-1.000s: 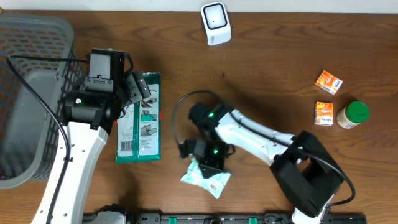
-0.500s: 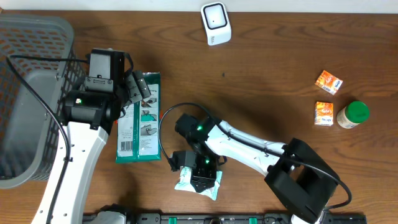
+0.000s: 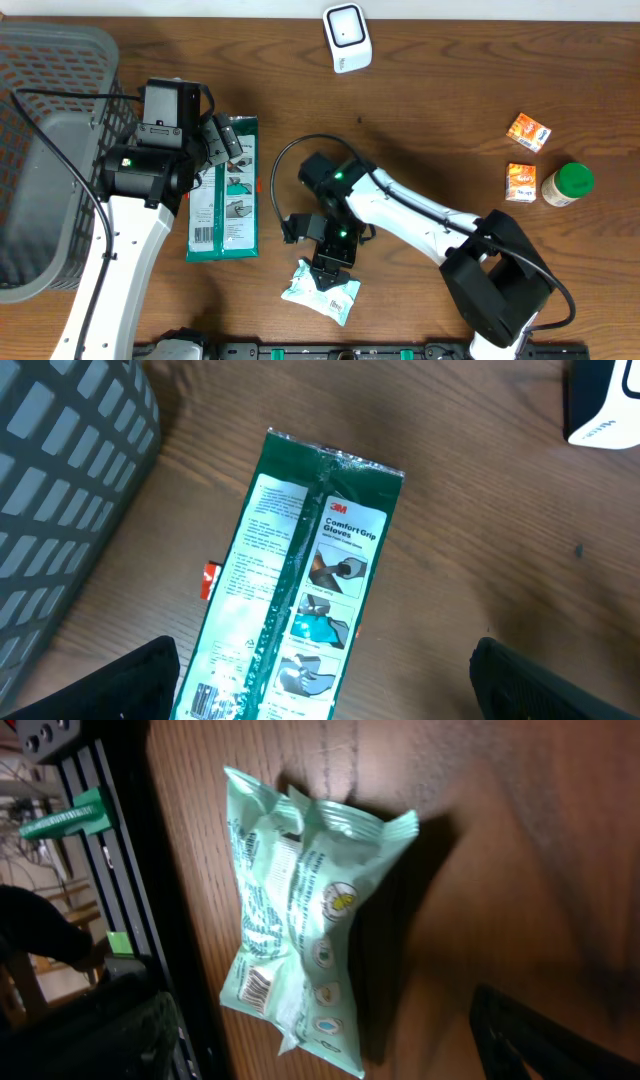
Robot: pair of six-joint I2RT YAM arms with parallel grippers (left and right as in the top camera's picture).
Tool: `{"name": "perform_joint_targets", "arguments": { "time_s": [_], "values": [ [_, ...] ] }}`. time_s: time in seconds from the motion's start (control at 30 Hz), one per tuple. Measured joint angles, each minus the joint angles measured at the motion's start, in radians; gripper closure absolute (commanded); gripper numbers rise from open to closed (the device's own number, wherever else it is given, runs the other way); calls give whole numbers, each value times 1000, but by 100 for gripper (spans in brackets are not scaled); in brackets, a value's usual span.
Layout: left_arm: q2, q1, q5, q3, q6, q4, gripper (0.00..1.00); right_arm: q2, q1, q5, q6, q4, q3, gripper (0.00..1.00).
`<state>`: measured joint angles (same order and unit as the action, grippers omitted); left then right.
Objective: Scan the item barcode
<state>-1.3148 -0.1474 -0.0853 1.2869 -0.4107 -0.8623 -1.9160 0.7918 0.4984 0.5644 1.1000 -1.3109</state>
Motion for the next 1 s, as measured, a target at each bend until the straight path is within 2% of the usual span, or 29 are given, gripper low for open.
{"name": "perform_joint_targets", "arguments": {
  "time_s": [0.23,0.4,0.63,0.9,1.0],
  "values": [
    [0,0,0,0,0,0,6,0,-21,19,20,-12,0,12],
    [0,0,0,0,0,0,7,0,-22,27,32,-81,9,12],
    [0,0,0,0,0,0,7,0,-45,43,34,-137,108,11],
    [0,0,0,0,0,0,7,0,-48,189,36,-126,177,21],
    [0,0,0,0,0,0,7,0,-45,264,39,-107,180,29]
  ]
}}
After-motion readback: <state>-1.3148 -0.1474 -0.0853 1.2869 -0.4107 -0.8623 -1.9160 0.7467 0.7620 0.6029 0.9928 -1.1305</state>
